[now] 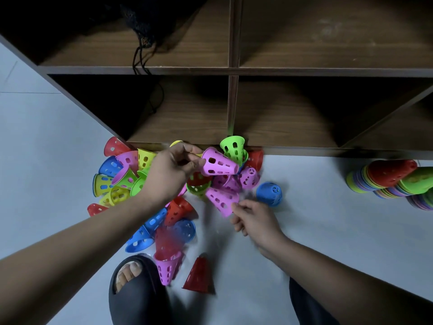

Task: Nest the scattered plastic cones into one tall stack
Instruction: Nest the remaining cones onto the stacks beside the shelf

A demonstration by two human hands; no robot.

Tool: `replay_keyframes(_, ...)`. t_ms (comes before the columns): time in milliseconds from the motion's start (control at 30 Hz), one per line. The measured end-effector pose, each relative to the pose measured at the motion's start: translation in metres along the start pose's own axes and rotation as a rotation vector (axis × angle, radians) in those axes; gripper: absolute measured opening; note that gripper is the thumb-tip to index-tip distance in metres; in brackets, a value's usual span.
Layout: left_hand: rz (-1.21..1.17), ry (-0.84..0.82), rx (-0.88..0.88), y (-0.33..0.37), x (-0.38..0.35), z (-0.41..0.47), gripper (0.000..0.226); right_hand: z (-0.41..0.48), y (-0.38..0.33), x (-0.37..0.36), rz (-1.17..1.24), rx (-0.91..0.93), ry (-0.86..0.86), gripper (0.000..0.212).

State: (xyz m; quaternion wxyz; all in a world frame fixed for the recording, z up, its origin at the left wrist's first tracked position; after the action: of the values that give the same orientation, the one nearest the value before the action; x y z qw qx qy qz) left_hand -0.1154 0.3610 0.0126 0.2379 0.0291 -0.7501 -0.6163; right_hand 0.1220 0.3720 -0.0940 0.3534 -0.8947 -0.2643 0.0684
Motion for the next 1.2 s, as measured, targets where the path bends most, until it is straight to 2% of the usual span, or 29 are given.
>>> replay_keyframes(133, -0.120, 0.020, 0.024, 0.002, -0.008, 0.000, 0.016, -0.013, -0.008, 0.040, 0.024, 0.087, 0.051, 0.023)
replay_keyframes(267, -0.257, 0.004, 0.125, -0.005, -0.027, -0.001, 0.018, -0.015, -0.012, 0.082, 0.091, 0.126, 0.146, 0.022)
replay_keyframes(367, -0.263, -0.027, 0.148, -0.007, -0.048, -0.003, 0.019, -0.010, -0.007, 0.107, 0.101, 0.125, 0.202, 0.025)
replay_keyframes(533, -0.322, -0.065, 0.209, -0.009, -0.091, -0.008, 0.019, 0.010, 0.014, 0.125, 0.094, 0.048, 0.240, 0.027)
replay_keyframes(800, -0.393, -0.096, 0.232, 0.000, -0.134, 0.007, 0.014, 0.034, 0.038, 0.131, 0.091, -0.052, 0.202, 0.025)
replay_keyframes(1033, -0.287, -0.181, 0.242, -0.007, -0.159, 0.002, 0.014, 0.044, 0.049, 0.130, 0.033, -0.109, 0.209, 0.023)
replay_keyframes(1200, -0.079, -0.243, 0.269, -0.035, -0.152, -0.006, 0.020, 0.033, 0.065, 0.124, 0.032, -0.180, 0.196, 0.020)
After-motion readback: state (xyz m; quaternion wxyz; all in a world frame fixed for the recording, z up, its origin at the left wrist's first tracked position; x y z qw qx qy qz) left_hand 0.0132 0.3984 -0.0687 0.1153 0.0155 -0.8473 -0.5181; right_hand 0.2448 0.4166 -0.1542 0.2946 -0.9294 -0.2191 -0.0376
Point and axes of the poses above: each hand's wrist, its own z-axis towards the middle knuckle, its own x-axis out of the back of the hand, y = z × x, the point moved 8 cm from there along z, towards the middle knuckle, and after that the axes turned 7 degrees about -x, right-handed, at the moved point
